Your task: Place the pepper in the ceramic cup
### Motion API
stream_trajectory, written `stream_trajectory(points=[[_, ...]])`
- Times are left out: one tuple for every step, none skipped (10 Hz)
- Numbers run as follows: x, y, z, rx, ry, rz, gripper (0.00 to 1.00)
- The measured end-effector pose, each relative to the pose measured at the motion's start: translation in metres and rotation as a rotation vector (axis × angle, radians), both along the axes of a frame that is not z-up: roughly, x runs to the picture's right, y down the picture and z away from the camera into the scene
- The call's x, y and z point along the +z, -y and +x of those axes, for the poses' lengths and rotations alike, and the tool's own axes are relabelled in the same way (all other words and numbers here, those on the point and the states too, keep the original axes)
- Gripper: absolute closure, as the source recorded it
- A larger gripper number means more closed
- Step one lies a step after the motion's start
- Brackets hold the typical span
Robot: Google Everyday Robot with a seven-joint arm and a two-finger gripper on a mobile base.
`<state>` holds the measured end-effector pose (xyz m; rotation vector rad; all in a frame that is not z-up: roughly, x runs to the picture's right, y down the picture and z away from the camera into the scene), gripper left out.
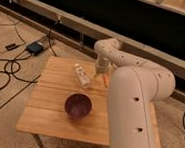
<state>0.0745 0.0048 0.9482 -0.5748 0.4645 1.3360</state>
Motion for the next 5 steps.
stream_trajectory(points=[[0.006,0.002,0.003,0.003,0.004,0.005,0.35],[0.012,0.003,0.007,0.007,0.008,0.009,0.35],[0.020,0.003,0.013,0.012,0.010,0.012,0.35],[0.027,0.003,0.019,0.019,0.011,0.016,0.35],[0.035,0.003,0.027,0.027,0.010,0.017,0.35]])
